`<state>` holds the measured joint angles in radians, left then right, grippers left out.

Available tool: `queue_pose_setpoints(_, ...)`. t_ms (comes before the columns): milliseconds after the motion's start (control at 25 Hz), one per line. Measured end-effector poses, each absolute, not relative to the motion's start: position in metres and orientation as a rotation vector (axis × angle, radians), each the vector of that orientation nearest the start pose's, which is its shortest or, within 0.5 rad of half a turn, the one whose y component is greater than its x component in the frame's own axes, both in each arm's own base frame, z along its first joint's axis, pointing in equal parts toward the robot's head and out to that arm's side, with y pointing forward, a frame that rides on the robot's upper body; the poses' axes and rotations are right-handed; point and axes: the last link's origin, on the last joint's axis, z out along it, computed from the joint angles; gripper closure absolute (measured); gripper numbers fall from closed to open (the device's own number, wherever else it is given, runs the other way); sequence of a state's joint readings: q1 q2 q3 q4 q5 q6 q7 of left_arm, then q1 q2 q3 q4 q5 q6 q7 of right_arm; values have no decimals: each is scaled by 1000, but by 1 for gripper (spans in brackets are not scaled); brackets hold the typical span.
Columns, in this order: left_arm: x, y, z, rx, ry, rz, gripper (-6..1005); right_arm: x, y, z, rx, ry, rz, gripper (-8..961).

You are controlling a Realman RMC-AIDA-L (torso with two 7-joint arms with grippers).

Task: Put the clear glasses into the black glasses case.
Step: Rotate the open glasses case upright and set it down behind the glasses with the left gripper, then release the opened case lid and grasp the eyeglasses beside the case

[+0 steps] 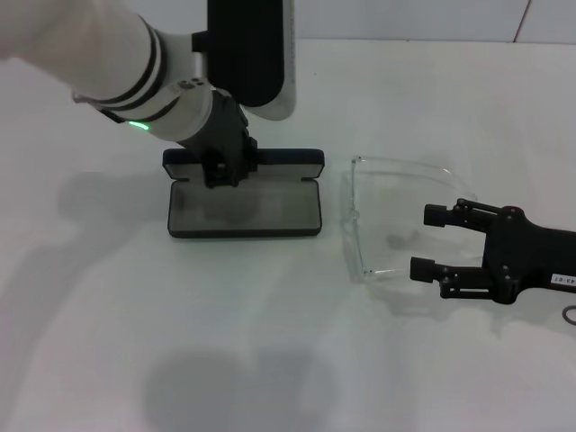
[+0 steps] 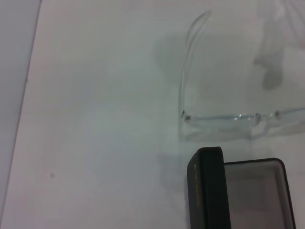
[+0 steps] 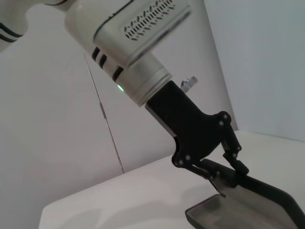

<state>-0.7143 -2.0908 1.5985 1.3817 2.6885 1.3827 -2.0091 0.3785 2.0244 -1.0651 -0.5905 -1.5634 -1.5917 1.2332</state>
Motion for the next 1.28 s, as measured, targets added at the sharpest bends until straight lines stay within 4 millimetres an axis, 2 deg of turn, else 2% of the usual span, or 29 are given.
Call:
queue_pose_setpoints(200, -120, 382, -35, -2710, 261, 703, 780, 265, 290, -9, -2727, 528, 954, 95)
queue_pose_setpoints(480, -109, 380, -30, -2713, 261, 610, 772, 265, 291, -7, -2721, 514, 959, 96)
queue_pose_setpoints(800, -108, 379, -27, -2704, 249, 586, 763, 265, 291, -7, -2721, 513, 956, 97)
queue_pose_setpoints(960, -96, 373, -9, -2729, 185, 328, 739, 264, 291, -5, -2708, 531, 981, 98)
queue_pose_setpoints(1120, -94, 358, 22, -2756, 82, -78, 724, 257, 302, 11, -2663, 675, 1057, 99)
queue_pose_setpoints(1240, -110, 338, 38, -2744, 46, -366, 723, 242, 320, 34, -2700, 794, 1013, 99)
queue_pose_setpoints(1280, -117, 330, 40, -2734, 42, -442, 723, 233, 328, 43, -2745, 856, 940, 99)
